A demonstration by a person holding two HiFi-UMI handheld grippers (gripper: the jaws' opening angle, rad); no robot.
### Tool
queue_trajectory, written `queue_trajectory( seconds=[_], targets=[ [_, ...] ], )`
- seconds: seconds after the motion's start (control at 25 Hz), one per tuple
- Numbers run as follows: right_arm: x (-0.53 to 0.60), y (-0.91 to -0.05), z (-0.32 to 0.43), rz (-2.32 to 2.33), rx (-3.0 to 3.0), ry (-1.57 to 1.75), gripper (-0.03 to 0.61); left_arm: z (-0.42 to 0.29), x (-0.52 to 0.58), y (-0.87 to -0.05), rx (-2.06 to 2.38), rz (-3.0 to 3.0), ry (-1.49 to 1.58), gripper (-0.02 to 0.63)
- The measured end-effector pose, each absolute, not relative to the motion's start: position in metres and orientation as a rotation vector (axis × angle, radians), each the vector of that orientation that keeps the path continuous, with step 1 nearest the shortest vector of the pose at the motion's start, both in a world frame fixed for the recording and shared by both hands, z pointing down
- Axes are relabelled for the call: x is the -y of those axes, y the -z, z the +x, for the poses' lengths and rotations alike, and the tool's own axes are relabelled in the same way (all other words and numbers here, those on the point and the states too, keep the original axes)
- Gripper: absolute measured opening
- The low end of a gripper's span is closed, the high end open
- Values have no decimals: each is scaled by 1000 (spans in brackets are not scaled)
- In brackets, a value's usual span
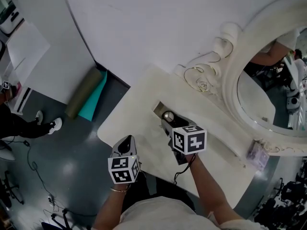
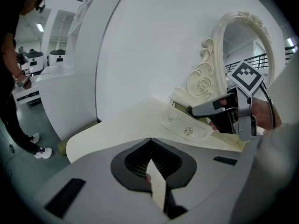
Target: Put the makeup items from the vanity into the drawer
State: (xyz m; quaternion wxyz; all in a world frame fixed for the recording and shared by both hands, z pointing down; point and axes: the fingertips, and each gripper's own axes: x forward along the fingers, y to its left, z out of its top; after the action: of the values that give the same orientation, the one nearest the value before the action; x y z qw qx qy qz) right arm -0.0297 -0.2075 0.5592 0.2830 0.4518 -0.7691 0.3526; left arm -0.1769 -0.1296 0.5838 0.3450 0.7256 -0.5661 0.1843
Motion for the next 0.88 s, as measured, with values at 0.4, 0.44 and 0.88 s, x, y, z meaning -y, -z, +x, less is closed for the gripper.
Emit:
queue_trajectory(
  seconds=[0.4,0.44,0.88],
  targets=[
    [208,-559,-31,1199,2072,-962,222,-173,134,-588,1465,1873,-474,8],
    [208,-558,-31,1199,2077,-965,222,-173,134,-588,1464,1872,-473,8],
    [206,-548,-26,1233,2113,-932,222,-172,129,-586,1471,1872,-459,6]
  ],
)
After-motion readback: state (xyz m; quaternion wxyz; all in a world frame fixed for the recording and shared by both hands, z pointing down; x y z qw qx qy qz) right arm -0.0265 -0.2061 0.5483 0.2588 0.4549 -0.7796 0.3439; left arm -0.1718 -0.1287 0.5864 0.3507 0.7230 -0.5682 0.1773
